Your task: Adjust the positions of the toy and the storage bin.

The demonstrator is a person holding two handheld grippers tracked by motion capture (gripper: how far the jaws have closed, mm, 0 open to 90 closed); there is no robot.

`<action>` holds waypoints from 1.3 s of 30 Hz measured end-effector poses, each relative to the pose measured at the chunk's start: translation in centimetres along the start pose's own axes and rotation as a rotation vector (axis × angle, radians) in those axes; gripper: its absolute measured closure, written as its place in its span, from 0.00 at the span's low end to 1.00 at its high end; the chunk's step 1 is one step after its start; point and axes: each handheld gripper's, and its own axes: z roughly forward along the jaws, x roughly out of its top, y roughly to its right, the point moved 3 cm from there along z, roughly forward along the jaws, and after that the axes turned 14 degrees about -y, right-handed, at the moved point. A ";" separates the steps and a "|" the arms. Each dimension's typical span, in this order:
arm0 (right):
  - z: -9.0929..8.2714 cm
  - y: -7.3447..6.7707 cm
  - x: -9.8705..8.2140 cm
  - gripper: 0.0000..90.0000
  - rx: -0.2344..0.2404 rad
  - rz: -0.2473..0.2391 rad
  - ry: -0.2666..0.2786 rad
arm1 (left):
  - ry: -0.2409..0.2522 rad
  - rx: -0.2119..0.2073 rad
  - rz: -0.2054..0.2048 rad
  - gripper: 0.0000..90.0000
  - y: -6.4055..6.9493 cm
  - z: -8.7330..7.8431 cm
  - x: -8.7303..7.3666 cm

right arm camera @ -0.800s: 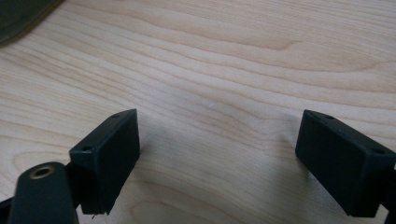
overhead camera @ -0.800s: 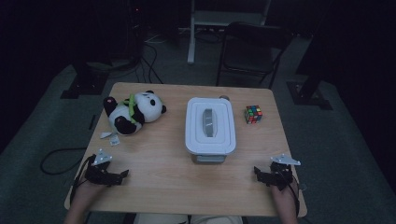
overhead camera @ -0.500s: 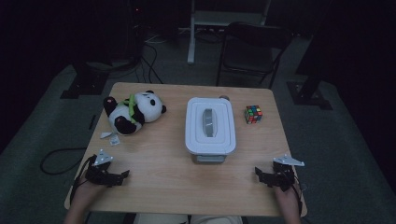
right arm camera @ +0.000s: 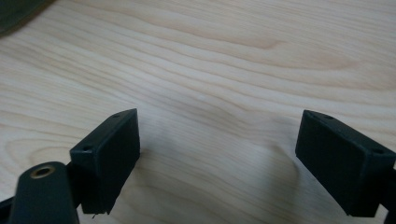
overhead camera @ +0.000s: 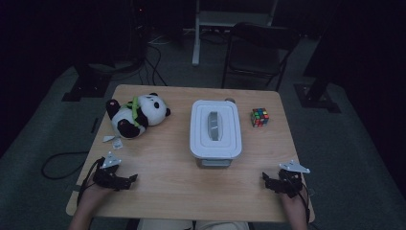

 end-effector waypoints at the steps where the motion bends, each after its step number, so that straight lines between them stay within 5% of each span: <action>1: 0.0 -0.2 0.1 0.15 0.015 0.001 0.011 | -0.001 0.002 0.002 0.03 0.0 0.0 0.1; 3: 0.3 -0.4 0.6 0.15 0.059 0.021 0.013 | 0.020 -0.002 -0.006 0.02 0.1 -0.2 0.7; 7: 1.0 -0.7 2.1 0.15 0.045 -0.021 0.012 | 0.046 -0.004 -0.003 0.03 0.5 -0.5 2.6; 28: 2.8 -1.3 8.6 0.15 0.095 -0.021 0.075 | 0.089 -0.084 0.118 0.03 3.6 1.8 11.1; 39: 3.6 -1.6 11.1 0.15 0.115 -0.026 0.104 | 0.107 -0.113 0.143 0.03 4.3 3.0 14.7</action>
